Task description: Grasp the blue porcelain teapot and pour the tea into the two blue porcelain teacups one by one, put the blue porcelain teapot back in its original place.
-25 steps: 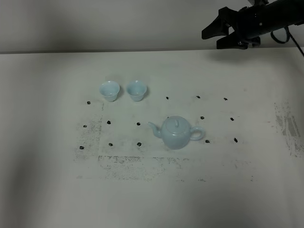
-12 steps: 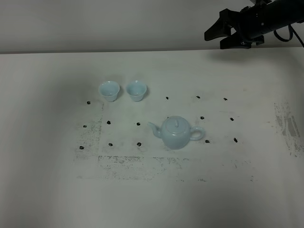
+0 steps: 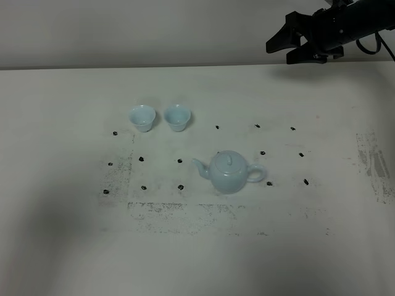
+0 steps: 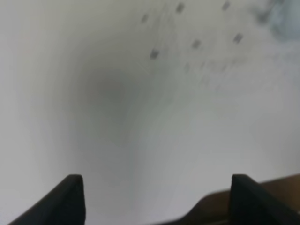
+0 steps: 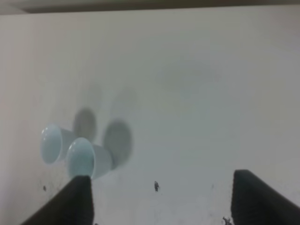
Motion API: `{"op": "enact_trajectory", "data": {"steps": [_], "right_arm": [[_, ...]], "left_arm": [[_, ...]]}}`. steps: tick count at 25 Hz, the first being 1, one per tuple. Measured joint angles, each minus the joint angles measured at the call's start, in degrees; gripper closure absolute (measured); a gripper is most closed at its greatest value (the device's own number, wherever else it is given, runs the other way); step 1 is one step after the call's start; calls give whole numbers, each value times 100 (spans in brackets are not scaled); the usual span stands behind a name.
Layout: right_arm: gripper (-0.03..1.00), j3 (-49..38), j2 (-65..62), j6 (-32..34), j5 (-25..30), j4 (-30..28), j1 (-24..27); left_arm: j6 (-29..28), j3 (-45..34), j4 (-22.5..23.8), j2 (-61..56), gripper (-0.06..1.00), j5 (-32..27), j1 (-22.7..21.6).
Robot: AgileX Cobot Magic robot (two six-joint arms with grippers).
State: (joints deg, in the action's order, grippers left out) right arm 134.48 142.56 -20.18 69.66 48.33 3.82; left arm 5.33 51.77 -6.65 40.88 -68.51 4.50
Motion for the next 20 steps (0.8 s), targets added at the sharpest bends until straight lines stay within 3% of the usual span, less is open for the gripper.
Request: {"op": "enact_trajectory", "data": {"steps": [3,9,20], "right_arm": [[37,0,0,12,0,-4,0],[37,0,0,12,0,-4,0],[37,0,0,12,0,-4,0]], "left_arm": [[-70,-954,87,-811,33,94,0],[-61,-2330,159,-2381,33,896,0],[-26,-2553,390,-3770,33,809,0]]}}
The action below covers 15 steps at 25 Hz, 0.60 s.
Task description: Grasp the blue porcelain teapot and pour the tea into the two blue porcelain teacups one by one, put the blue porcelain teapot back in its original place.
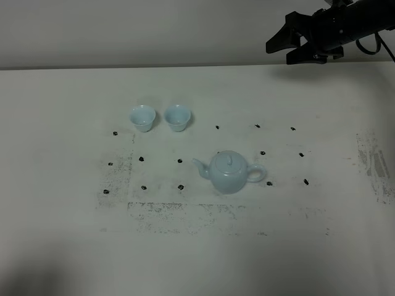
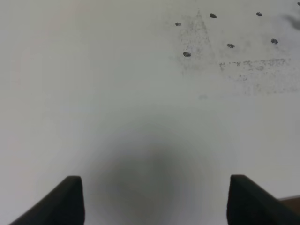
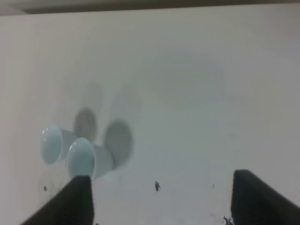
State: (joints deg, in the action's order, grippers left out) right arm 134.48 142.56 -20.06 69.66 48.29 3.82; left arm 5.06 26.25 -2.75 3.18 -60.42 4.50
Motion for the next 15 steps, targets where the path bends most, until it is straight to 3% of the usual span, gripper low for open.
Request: {"op": "enact_trajectory", "data": {"steps": [15], "right_arm": [[37,0,0,-17,4,-106,0]], "left_arm": [[0,-1,0,-344,33,-42,0]]}}
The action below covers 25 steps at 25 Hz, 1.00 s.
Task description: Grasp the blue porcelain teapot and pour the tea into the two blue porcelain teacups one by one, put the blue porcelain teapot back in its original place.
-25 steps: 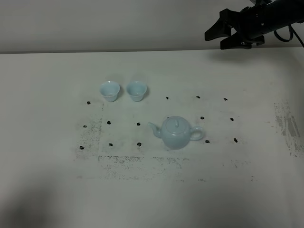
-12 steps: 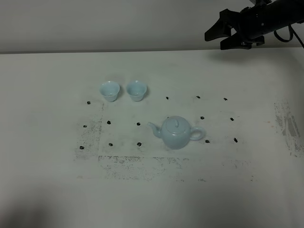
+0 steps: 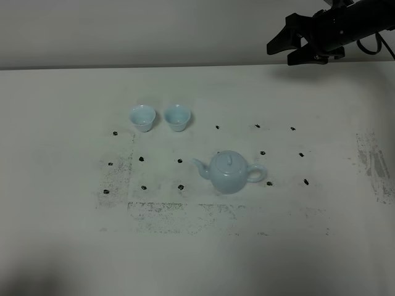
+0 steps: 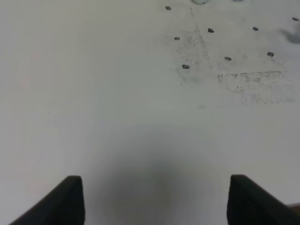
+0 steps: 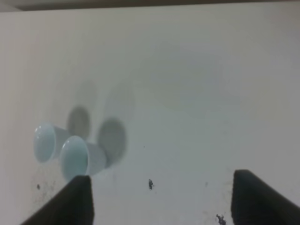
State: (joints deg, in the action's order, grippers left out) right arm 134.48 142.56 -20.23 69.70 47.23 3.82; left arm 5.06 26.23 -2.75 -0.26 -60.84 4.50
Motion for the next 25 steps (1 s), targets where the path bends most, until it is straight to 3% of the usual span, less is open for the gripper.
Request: {"op": "enact_trajectory", "data": {"steps": [19,25], "right_arm": [[38,0,0,-5,-5,-64,0],[38,0,0,-5,-5,-64,0]], "left_arm": [[-16,0,0,-5,33,0,-39],[-16,0,0,-5,33,0,-562]]}}
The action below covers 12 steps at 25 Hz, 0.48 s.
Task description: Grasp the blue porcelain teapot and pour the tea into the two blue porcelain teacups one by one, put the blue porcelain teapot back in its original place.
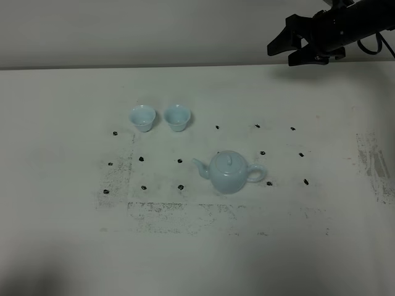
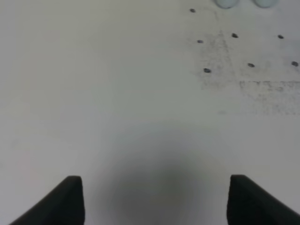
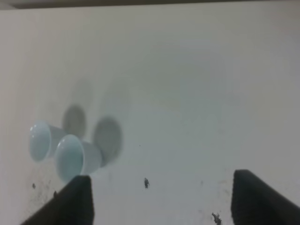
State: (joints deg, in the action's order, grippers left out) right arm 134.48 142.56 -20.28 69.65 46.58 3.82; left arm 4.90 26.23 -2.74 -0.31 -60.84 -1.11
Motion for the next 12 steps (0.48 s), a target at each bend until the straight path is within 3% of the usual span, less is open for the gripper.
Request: {"op": "enact_trajectory", "data": {"steps": [12], "right_arm": [[38,0,0,-94,0,6,0]], "left_arm": [[-5,0,0,0,33,0,-34]]}}
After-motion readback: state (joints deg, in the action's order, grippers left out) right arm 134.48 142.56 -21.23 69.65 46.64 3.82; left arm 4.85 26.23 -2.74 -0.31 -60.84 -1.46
